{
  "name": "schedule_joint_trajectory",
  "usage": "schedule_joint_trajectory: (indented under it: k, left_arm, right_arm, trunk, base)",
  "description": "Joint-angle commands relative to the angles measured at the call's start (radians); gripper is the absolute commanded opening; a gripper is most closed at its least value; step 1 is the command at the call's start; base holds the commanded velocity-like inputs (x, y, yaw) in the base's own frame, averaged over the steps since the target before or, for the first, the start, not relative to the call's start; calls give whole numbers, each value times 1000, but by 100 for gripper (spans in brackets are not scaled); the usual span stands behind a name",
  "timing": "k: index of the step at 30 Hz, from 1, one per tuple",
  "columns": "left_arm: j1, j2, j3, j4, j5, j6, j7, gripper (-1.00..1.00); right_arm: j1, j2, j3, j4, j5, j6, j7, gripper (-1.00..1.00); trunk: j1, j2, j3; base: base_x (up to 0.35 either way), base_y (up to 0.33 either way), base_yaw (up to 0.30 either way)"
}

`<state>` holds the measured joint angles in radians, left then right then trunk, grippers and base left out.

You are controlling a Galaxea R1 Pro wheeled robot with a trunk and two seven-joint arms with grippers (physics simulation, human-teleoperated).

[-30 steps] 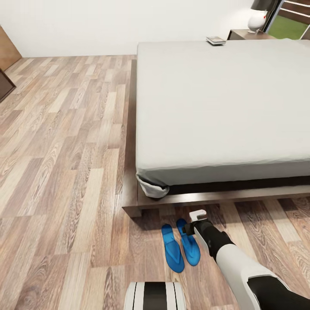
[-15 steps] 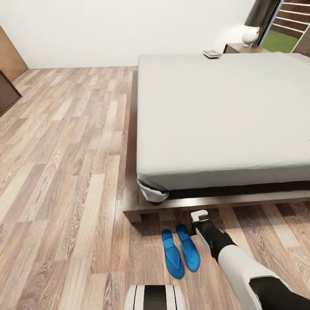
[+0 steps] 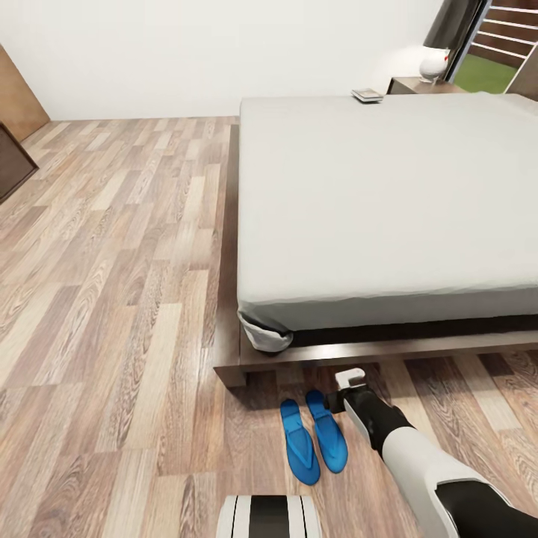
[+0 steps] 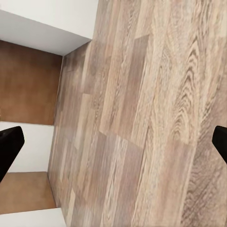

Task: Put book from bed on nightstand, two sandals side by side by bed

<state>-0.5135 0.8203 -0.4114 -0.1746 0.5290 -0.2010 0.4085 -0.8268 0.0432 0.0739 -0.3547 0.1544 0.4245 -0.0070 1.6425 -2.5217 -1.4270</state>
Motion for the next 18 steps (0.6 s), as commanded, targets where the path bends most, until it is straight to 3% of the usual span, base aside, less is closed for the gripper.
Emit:
schedule_joint_trajectory:
  k: [1,10,18]
  left_arm:
    - [0,1,-9,0,9,-3,4,100]
    - [0,3,-9,0,9,-3,3,100]
    - [0,3,-10,0,9,-3,3,100]
  right_arm:
    - [0,-1,5,-1,7,7,-1,100]
    - [2,-16,5,9,7,8,-1,100]
    - [6,-50,5,63,7,0,-1,100]
  trunk:
    - [0,0,-1]
    - [0,0,-1]
    - [0,0,-1]
  base:
    - [0,0,0]
    - [0,0,0]
    - [0,0,0]
